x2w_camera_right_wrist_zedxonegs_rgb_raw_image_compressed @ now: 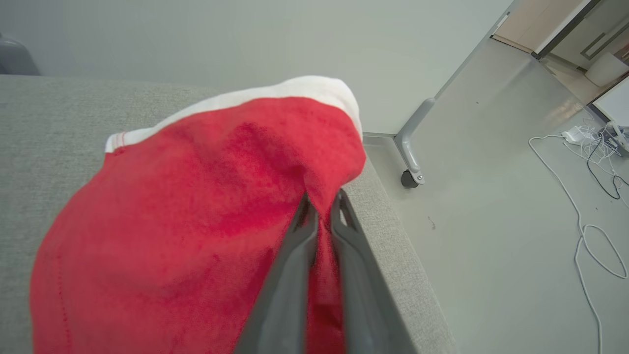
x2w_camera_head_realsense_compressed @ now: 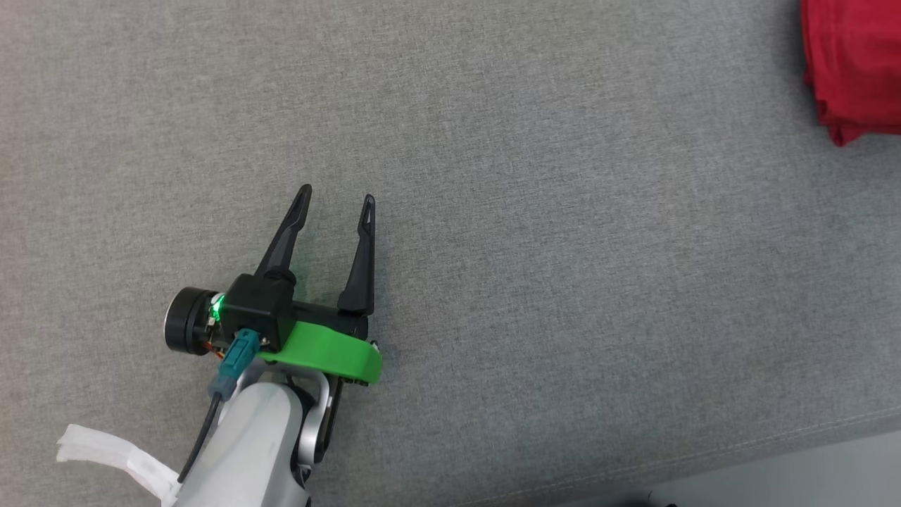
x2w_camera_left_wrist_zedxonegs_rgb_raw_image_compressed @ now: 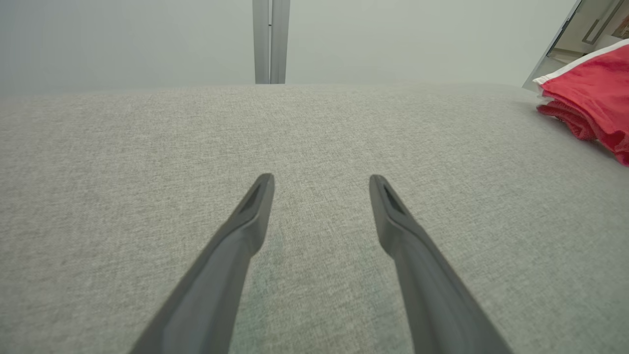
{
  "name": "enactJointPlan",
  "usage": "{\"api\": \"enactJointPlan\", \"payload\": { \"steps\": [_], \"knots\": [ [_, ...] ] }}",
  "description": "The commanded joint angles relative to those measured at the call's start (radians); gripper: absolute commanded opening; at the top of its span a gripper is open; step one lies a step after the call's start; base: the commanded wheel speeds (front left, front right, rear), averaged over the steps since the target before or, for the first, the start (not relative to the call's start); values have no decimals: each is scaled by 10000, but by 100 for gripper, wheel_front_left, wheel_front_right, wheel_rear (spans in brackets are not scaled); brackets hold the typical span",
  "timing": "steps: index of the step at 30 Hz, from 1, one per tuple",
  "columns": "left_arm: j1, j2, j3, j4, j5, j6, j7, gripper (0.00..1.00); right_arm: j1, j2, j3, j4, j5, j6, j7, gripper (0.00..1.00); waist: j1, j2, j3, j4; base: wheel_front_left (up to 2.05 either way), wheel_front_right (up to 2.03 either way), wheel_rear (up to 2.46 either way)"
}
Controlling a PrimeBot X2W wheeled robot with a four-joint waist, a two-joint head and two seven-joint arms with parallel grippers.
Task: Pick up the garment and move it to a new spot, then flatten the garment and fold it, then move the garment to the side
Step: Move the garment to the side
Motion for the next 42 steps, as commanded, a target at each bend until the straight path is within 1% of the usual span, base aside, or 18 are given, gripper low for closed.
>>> {"api": "enactJointPlan", "payload": {
  "steps": [1, 2, 6, 10, 13, 18, 23, 29, 33, 37, 39, 42],
  "knots": [
    [38, 81, -21, -29, 54, 86, -16, 100, -196, 27, -76, 191, -185, -18, -173, 46, 0, 0, 104, 97, 0, 0, 0],
    [41, 82, -32, -35, 54, 85, -16, 100, -297, 37, -133, 296, -332, -18, -332, 100, 0, 0, 116, 102, 0, 0, 0],
    [-18, 66, -78, -30, 32, 101, 11, 100, -687, -8, -511, 784, -1156, -18, -1164, 100, 0, 0, 141, 128, 0, 0, 0],
    [-67, 45, -85, 33, -44, 143, -11, 100, -926, 348, -856, 1051, -1766, -18, -1677, 100, 0, 0, 49, 105, 0, 0, 0],
    [-48, 39, -69, 111, -122, 133, -52, 100, -1017, 662, -922, 1049, -1930, -18, -1834, 100, 0, 0, -95, 61, 0, 0, 0],
    [-116, -26, 55, 350, -302, 128, -171, 100, -956, 1223, -523, 791, -2015, -18, -1962, 100, 0, 0, -578, 76, 0, 0, 0],
    [-206, -87, 350, 844, -585, 162, -318, 100, -534, 1721, 93, 437, -1605, -18, -2011, 100, 0, 0, -1310, 253, 0, 0, 0],
    [4, -141, 869, 1520, -815, 255, -457, 100, 443, 2382, 838, -489, -1188, -18, -2020, 100, 0, 0, -2309, 546, 0, 0, 0],
    [323, -155, 1327, 1801, -933, 370, -482, 100, 1550, 3053, 1222, -1252, -1021, -17, -2019, 100, 0, 0, -2940, 727, 0, 0, 0],
    [738, -232, 1738, 1807, -894, 416, -484, 100, 2683, 3513, 1234, -2100, -631, -18, -2021, 100, 0, 0, -3458, 929, 0, 0, 0],
    [1014, -268, 1913, 1791, -869, 378, -485, 100, 3280, 3703, 1037, -2598, -515, -18, -2021, 100, 0, 0, -3671, 1022, 0, 0, 0],
    [1490, -352, 2071, 1789, -782, 330, -485, 100, 4264, 3968, 631, -3369, -676, -17, -2017, 100, 0, 0, -3955, 1155, 0, 0, 0]
  ]
}}
